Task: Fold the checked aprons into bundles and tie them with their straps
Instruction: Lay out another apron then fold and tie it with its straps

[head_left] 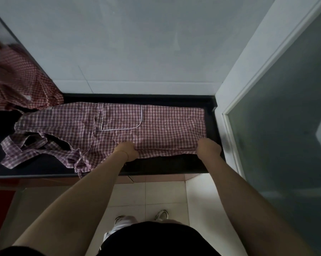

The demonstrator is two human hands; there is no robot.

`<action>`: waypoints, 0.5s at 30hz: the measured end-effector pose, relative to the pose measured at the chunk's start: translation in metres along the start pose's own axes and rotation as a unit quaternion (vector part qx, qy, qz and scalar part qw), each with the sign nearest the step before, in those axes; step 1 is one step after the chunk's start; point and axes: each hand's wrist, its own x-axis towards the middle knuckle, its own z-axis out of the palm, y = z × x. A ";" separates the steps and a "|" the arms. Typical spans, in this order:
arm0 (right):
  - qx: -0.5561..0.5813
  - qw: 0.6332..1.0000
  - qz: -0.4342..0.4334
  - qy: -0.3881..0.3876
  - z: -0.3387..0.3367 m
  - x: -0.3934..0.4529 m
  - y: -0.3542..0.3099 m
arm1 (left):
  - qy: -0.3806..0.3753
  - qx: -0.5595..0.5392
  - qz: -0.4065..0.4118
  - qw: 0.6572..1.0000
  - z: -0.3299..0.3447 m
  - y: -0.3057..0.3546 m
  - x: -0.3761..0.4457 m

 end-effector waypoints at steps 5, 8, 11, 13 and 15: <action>-0.010 0.972 -0.098 0.215 -0.005 -0.002 -0.020 | 0.042 0.013 -0.011 0.999 0.002 0.003 0.007; -0.036 0.965 -0.176 0.192 0.003 -0.002 -0.034 | 0.081 0.003 -0.014 0.997 0.004 0.001 0.011; -0.025 0.965 -0.248 0.082 0.022 0.004 -0.037 | 0.089 -0.025 -0.014 0.996 0.010 -0.004 0.015; -0.015 0.961 -0.267 0.070 0.030 0.006 -0.034 | 0.086 -0.032 -0.018 0.996 0.014 -0.008 0.017; -0.016 0.951 -0.286 0.120 0.031 0.009 -0.030 | 0.079 -0.037 -0.011 0.996 0.017 -0.013 0.019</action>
